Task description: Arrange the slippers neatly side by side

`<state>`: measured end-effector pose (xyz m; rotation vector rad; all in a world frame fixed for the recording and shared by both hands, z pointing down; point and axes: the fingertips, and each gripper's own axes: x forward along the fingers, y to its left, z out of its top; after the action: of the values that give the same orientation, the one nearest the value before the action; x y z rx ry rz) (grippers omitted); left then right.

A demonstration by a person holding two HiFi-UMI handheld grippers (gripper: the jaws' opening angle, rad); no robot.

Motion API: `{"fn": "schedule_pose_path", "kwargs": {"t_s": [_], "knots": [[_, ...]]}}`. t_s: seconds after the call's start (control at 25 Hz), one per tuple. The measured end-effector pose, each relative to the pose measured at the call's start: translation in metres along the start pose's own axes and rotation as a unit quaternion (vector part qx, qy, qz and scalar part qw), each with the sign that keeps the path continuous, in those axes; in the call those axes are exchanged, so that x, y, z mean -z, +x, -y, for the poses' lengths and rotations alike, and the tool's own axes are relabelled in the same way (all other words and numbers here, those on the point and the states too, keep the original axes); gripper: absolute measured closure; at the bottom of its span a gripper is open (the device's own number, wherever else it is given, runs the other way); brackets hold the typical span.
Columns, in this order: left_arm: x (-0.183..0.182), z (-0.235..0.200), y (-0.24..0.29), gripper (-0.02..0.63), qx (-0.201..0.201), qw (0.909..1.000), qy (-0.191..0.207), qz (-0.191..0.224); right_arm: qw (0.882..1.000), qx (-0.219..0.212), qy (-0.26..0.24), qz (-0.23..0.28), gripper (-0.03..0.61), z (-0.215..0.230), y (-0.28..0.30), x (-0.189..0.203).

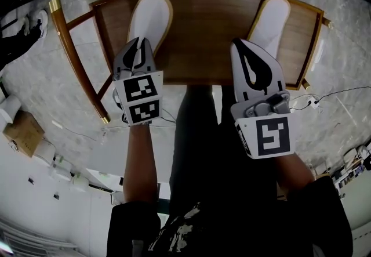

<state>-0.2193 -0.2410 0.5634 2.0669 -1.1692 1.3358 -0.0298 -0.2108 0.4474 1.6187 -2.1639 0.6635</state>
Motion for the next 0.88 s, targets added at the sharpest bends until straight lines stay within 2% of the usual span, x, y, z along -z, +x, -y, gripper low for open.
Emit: {"fn": "schedule_pose_path", "kwargs": {"t_s": [0.24,0.44,0.56,0.68,0.88], "knots": [[-0.001,0.002,-0.009,0.588,-0.010,0.9993,-0.035,0.002,1.000,-0.005,-0.002,0.011,0.581,0.000,-0.004,-0.007],[0.002,0.011,-0.014,0.588,0.004,0.9956,-0.094,0.003,1.000,-0.010,-0.008,0.013,0.581,0.003,-0.010,-0.009],[0.002,0.020,-0.016,0.588,0.018,0.9902,-0.138,0.010,1.000,-0.010,-0.012,0.014,0.581,0.005,-0.014,-0.009],[0.000,0.032,-0.017,0.587,0.036,0.9801,-0.194,0.021,1.000,-0.012,-0.012,0.009,0.581,0.009,-0.018,-0.009],[-0.006,0.053,-0.019,0.586,0.037,0.9735,-0.224,0.028,1.000,-0.012,-0.014,0.016,0.581,0.017,-0.026,-0.011]]}}
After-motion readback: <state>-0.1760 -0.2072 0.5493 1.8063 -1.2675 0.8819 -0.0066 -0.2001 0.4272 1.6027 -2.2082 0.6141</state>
